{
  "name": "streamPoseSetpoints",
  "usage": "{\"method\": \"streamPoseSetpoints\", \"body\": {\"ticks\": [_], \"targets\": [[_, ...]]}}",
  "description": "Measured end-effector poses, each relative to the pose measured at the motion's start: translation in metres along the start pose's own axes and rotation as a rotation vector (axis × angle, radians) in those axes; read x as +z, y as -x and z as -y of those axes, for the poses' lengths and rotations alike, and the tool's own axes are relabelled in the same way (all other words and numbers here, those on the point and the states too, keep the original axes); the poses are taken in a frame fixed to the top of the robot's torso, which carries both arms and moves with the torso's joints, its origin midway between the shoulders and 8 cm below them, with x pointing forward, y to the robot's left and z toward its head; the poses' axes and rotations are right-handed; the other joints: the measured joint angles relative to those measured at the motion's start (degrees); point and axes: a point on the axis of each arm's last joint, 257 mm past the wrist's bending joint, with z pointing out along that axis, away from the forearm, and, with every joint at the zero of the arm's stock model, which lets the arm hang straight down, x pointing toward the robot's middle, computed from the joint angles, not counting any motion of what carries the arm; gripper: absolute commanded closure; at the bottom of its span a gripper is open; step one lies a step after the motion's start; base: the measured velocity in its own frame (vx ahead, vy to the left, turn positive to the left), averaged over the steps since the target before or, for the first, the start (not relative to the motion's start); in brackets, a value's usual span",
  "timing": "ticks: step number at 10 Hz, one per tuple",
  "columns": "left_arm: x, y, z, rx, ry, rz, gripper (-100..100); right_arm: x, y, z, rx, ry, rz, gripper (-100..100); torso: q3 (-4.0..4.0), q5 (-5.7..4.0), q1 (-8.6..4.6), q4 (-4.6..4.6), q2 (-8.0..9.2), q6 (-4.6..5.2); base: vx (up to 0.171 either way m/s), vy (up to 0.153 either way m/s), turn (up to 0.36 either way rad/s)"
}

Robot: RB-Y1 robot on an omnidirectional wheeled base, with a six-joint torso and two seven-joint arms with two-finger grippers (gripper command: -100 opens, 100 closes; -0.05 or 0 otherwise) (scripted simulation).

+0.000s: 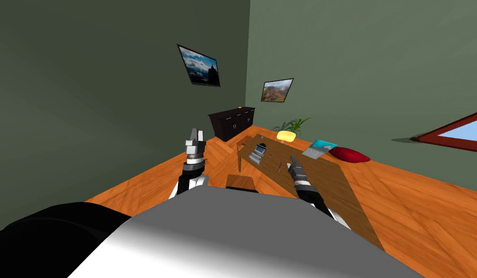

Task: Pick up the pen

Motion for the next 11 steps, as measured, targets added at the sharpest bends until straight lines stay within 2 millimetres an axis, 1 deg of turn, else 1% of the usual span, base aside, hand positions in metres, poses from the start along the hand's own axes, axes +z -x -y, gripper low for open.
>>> {"method": "streamPoseSetpoints", "body": {"ticks": [1,2,3,4,5,6,7,8,9,10,11], "targets": [[0.000,0.000,0.000,0.000,0.000,0.000,0,-0.003,0.005,0.015,-0.018,-0.048,-0.001,-100,-0.01,0.01,0.05,0.00,-0.02,-0.05,-0.031,-0.003,0.119],[0.000,0.000,0.000,0.000,0.000,0.000,0,-0.004,0.009,0.027,-0.030,-0.080,-0.001,-100,-0.03,0.01,0.05,-0.01,-0.06,-0.02,-0.026,0.001,0.279],[0.000,0.000,0.000,0.000,0.000,0.000,0,-0.008,0.015,0.046,-0.046,-0.126,-0.002,-100,-0.05,0.01,0.05,-0.02,-0.08,-0.06,-0.034,-0.006,0.410],[0.000,0.000,0.000,0.000,0.000,0.000,0,-0.016,0.022,0.065,-0.070,-0.183,-0.004,-100,-0.04,0.01,0.03,-0.01,-0.06,-0.06,-0.022,-0.013,0.135],[0.000,0.000,0.000,0.000,0.000,0.000,0,-0.019,0.026,0.078,-0.084,-0.223,-0.004,-100,-0.05,0.00,0.01,-0.02,-0.10,0.00,-0.006,-0.006,-0.032],[0.000,0.000,0.000,0.000,0.000,0.000,0,-0.020,0.026,0.087,-0.089,-0.242,-0.004,-100,-0.08,0.01,0.04,-0.03,-0.15,0.00,-0.005,0.006,0.235],[0.000,0.000,0.000,0.000,0.000,0.000,0,-0.028,0.034,0.101,-0.105,-0.283,-0.005,-100,-0.09,0.02,0.06,-0.03,-0.16,-0.05,-0.004,-0.004,0.153],[0.000,0.000,0.000,0.000,0.000,0.000,0,-0.030,0.037,0.110,-0.114,-0.310,-0.005,-100,-0.10,0.01,0.05,-0.03,-0.18,-0.01,-0.003,-0.002,0.232],[0.000,0.000,0.000,0.000,0.000,0.000,0,-0.036,0.042,0.127,-0.131,-0.355,-0.006,-100,-0.11,0.01,0.04,-0.04,-0.19,-0.04,0.003,-0.003,0.401],[0.000,0.000,0.000,0.000,0.000,0.000,0,-0.041,0.048,0.146,-0.156,-0.408,-0.008,-100,-0.13,0.01,0.02,-0.04,-0.22,-0.07,0.008,-0.012,0.186],[0.000,0.000,0.000,0.000,0.000,0.000,0,-0.047,0.054,0.158,-0.170,-0.450,-0.008,-100,-0.13,0.01,0.01,-0.05,-0.23,0.00,0.013,-0.004,0.283]]}}
